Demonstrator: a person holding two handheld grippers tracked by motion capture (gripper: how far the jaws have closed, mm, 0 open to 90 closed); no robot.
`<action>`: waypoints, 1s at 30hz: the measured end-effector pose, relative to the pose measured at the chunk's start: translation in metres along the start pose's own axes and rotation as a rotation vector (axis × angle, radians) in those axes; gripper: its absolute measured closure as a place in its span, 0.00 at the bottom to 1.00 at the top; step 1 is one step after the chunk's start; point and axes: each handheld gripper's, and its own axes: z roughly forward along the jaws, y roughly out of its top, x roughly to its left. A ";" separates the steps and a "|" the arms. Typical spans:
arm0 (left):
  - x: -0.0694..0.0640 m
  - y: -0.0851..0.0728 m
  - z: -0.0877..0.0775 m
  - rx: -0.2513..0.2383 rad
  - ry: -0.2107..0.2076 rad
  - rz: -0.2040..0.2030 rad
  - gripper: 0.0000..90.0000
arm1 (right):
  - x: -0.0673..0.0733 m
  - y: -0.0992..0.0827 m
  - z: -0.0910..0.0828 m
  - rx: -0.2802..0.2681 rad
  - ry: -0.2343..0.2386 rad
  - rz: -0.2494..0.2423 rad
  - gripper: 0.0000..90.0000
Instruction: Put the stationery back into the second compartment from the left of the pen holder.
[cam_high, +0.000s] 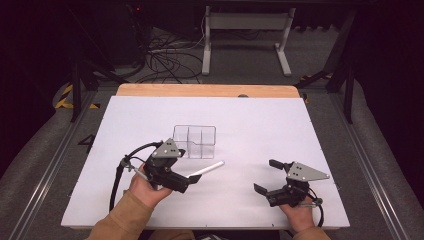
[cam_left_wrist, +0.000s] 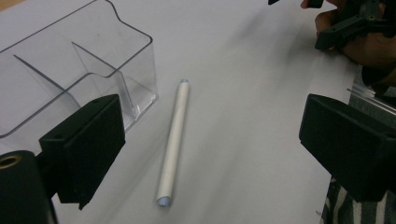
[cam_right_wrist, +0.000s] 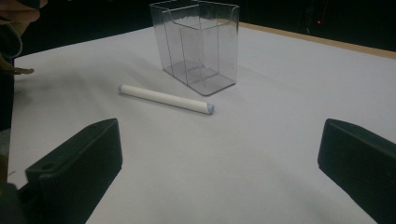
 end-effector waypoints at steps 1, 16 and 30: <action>0.000 0.001 0.002 0.007 0.002 0.003 0.11 | 0.000 0.000 0.000 0.000 0.003 0.002 0.01; 0.001 0.014 0.036 0.142 0.025 0.042 0.22 | -0.001 -0.001 0.002 0.014 0.019 0.006 0.01; 0.011 0.014 0.061 0.222 -0.013 -0.012 0.29 | 0.000 -0.001 0.002 0.012 0.026 0.004 0.01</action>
